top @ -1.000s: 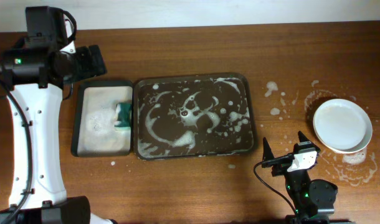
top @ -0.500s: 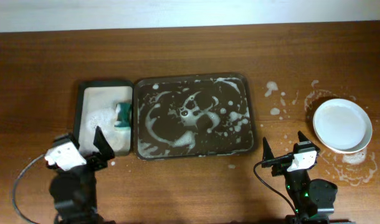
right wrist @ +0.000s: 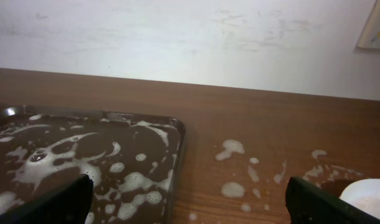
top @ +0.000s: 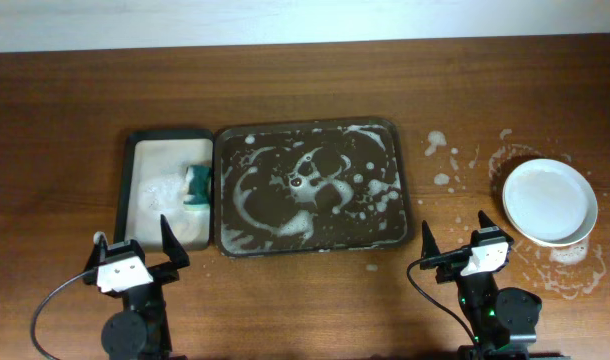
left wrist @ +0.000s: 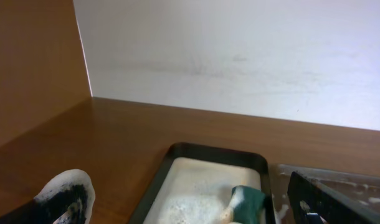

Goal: Clean dirty plates on tray and stack at the side

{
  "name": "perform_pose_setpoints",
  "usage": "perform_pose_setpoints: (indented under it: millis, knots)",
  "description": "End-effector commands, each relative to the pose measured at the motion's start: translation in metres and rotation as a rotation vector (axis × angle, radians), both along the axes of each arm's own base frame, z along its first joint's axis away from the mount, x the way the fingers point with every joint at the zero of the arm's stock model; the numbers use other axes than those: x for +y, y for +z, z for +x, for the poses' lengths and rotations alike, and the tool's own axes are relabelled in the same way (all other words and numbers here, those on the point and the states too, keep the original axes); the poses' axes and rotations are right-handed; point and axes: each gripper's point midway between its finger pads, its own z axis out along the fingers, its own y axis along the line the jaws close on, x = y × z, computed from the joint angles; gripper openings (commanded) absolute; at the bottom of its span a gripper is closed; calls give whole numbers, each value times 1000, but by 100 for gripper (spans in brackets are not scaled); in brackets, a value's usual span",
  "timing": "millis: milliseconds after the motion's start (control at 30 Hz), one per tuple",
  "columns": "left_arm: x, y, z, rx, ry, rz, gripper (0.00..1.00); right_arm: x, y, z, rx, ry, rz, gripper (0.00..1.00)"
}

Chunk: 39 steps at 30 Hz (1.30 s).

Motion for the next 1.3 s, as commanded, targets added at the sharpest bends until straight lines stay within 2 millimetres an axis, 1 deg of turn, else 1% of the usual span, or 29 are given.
perform_pose_setpoints:
  millis: [0,67,233,267,1267]
  knots:
    - [0,1,-3,-23,7,49,99,1,-3,0,6,3,-6,98]
    - [0,-3,-1,-43,2,50,99,1,-3,0,6,3,-6,98]
    - [-3,-36,2,60,-13,49,99,1,-3,0,6,3,-6,98]
    - [-4,-40,2,77,-21,47,99,1,-3,0,6,3,-6,98]
    - [-4,-40,3,76,-21,47,99,1,-3,0,6,3,-6,98]
